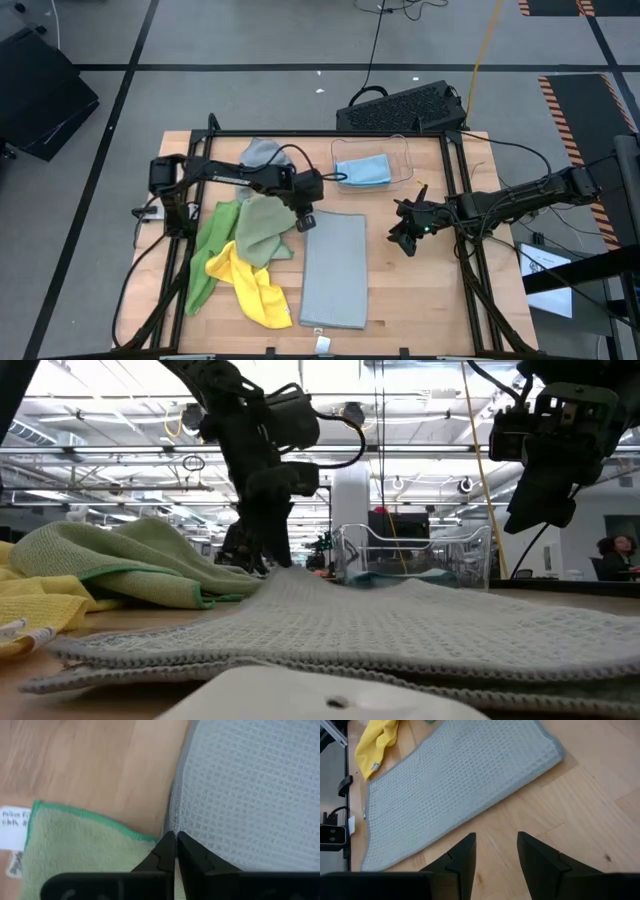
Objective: Fold microfiber towels
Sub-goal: Fold the light gray towel
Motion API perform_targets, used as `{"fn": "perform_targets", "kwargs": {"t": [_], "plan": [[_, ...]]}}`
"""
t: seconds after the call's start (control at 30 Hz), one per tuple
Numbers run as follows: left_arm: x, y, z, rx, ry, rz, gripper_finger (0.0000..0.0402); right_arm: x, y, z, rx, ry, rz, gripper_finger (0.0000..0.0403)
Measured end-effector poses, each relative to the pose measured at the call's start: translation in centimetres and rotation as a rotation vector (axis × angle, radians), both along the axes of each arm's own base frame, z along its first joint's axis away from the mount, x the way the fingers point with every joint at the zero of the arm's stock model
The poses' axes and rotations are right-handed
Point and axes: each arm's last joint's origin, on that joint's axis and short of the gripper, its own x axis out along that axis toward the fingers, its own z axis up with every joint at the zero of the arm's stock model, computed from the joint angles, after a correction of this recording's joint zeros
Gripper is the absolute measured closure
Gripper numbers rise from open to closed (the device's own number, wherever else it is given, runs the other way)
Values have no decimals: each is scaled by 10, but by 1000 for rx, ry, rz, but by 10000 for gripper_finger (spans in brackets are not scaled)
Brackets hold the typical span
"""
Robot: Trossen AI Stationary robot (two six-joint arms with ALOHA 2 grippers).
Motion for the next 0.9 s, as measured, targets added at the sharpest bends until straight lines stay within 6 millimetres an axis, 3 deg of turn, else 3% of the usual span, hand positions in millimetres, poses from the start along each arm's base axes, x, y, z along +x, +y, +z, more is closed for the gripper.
{"fn": "perform_targets", "kwargs": {"t": [0.3, 0.47, 0.6, 0.8, 0.9], "plan": [[0, 5, -9, 49, 40, 0, 374, 0, 0, 0, 5, 0, -5, 268], [-1, 4, -9, 39, 56, 39, 310, 0, 0, 0, 20, 1, -20, 268], [0, 1, 5, -4, 21, 84, 249, 0, 0, 0, 45, 5, -46, 268], [-4, -20, 32, -141, -9, 255, 216, 1, -1, 1, 159, 6, -205, 258], [-9, -54, 28, -170, 16, 340, 227, 2, -3, 1, 231, 0, -306, 240]]}}
